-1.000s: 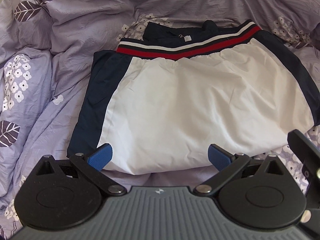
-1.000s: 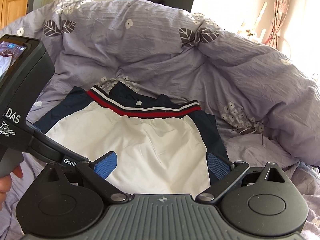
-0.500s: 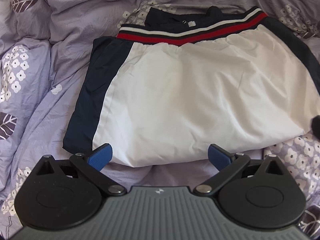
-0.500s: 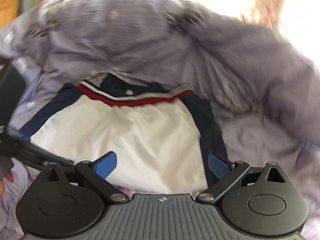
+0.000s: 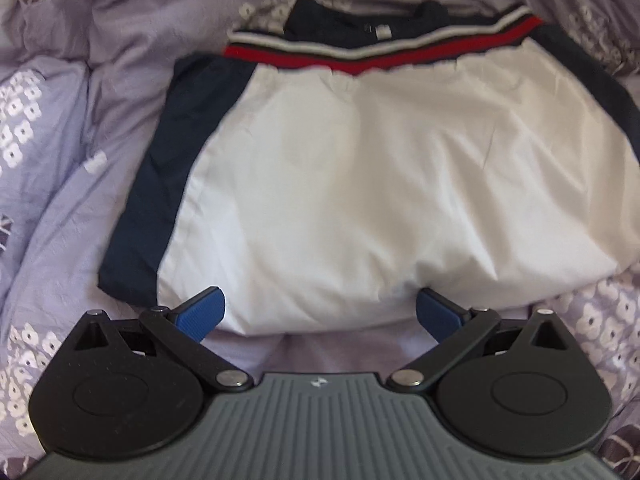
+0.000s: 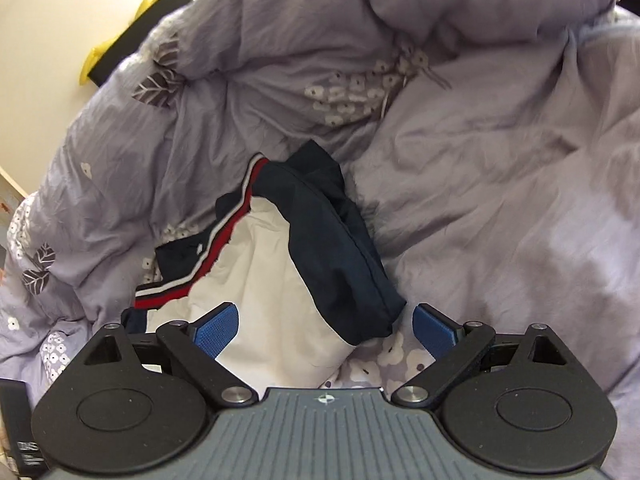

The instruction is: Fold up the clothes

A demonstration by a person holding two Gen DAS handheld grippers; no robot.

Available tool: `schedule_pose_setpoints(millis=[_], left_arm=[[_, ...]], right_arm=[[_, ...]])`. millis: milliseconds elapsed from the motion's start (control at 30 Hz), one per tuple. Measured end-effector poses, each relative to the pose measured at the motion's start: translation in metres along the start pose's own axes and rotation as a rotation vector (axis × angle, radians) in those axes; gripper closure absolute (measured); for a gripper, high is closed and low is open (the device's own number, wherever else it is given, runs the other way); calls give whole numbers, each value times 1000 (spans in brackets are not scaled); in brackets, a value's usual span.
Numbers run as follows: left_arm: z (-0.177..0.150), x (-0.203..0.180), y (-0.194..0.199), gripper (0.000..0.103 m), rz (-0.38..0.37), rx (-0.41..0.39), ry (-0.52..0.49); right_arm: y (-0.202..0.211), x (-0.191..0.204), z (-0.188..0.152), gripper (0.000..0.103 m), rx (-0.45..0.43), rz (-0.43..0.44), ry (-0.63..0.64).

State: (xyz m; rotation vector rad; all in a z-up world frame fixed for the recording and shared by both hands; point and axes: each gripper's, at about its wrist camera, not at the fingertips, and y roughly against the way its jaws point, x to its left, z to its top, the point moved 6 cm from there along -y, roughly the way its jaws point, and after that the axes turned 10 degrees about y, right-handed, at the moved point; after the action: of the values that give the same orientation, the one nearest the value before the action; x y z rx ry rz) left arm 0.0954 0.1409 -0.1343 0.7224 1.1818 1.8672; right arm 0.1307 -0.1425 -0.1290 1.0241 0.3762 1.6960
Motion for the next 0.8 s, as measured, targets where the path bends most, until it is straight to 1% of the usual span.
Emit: schedule_pose_setpoints(millis=[33,67,133,200,267,333,367,400,433,467,500,533,567,600,633,667,700,733,767,800], left_arm=[[3,0,0,0,3,-6,0],[5,0,-4,0,1,4,8],[1,0,-17,0,-3,30,36],[-7,-1,-32,0,6,57,43],[-14,-4,-40,0,15,44,26],[-16,-8,-38,0,34,18,-3],[-16,-10,-36,0,41,11,-18],[-16,-11,-36,0,43,8,-24],[-16,-11,-35,0,44,5,-28],[-17,-10,-36,0,42,7,-20],[-17,-9,-36,0,38,9,-6],[-17,-8,-36,0,36,12,5],[-17,-8,-37,0,36,11,10],[-18,-8,-37,0,38,7,9],[-19,-9,-36,0,40,2,4],[-20,-10,-35,0,41,0,2],[-20,-9,-32,0,40,5,5],[-19,-7,-28,0,37,11,20],[-19,-3,-22,0,26,5,51],[-16,2,-16,0,11,-23,79]], right_arm=[[-7,-3,-1,8,14,-12,-19],[-12,-8,-3,8,20,-19,-47],[-17,-15,-4,8,4,-11,-101],[-21,-20,-3,8,-6,-11,-139],[-27,-24,-1,3,-6,-6,-170],[-34,-22,0,3,-3,-17,-176],[-35,-19,1,5,-4,-19,-167],[-35,-15,2,19,-6,-21,-150],[-34,-11,2,43,-9,-12,-143],[-31,-10,2,54,-10,8,-153],[-29,-8,1,75,-11,27,-164],[-27,-7,1,83,-12,47,-174],[-24,-6,1,84,-16,67,-197],[-23,-5,3,84,-28,69,-203],[-22,-1,6,82,-43,54,-182],[-22,2,9,78,-59,39,-162],[-25,2,11,58,-52,5,-151],[-35,0,10,33,-13,-25,-160],[-47,-3,8,31,24,-13,-186],[-52,-5,7,39,32,-6,-211]])
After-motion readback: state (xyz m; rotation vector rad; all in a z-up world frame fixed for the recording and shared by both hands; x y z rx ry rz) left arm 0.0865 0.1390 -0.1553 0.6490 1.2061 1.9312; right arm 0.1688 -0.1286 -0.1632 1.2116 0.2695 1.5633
